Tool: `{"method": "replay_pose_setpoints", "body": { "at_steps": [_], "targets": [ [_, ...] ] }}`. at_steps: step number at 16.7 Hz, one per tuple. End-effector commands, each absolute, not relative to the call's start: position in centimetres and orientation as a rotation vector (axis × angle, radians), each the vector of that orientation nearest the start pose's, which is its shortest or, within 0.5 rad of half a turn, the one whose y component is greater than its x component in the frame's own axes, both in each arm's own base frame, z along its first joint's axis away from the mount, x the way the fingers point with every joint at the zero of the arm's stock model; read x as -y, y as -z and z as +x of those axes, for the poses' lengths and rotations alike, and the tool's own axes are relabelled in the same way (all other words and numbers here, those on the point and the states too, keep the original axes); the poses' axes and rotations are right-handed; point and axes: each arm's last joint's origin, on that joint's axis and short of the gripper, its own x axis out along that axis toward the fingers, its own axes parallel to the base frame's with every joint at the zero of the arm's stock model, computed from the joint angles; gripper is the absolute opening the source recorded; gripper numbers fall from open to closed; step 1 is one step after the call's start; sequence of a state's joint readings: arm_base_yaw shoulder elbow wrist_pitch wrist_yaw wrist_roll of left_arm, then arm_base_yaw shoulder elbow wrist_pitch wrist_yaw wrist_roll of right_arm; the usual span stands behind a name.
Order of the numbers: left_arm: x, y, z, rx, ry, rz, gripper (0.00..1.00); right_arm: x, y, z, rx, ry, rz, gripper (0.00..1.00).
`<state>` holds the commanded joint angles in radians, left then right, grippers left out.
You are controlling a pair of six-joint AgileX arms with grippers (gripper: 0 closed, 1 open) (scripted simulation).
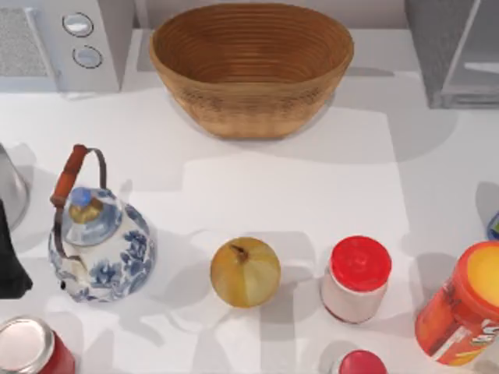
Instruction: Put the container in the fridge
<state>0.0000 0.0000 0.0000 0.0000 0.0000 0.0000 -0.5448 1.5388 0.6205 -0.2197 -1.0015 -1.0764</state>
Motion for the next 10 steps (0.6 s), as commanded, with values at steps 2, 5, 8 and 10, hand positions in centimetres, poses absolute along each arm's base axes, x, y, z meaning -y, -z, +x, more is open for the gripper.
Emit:
{"method": "replay_pose_setpoints", "body": {
  "at_steps": [2,5,8,10],
  "targets": [
    [0.1,-16.0,10.6,0.000,0.000,0.000,1.00,10.5,-12.8,22.6,-0.485,-0.757,-0.206,1.00],
    [0.1,-16.0,10.6,0.000,0.000,0.000,1.00,10.0,-12.9,23.3,-0.484,-0.755,-0.206,1.00],
    [0.1,-16.0,10.6,0.000,0.000,0.000,1.00,9.1,-12.4,24.4,-0.485,-0.755,-0.206,1.00],
    [0.1,-16.0,10.6,0.000,0.000,0.000,1.00,8.4,-11.8,25.2,-0.485,-0.754,-0.206,1.00]
  ]
}}
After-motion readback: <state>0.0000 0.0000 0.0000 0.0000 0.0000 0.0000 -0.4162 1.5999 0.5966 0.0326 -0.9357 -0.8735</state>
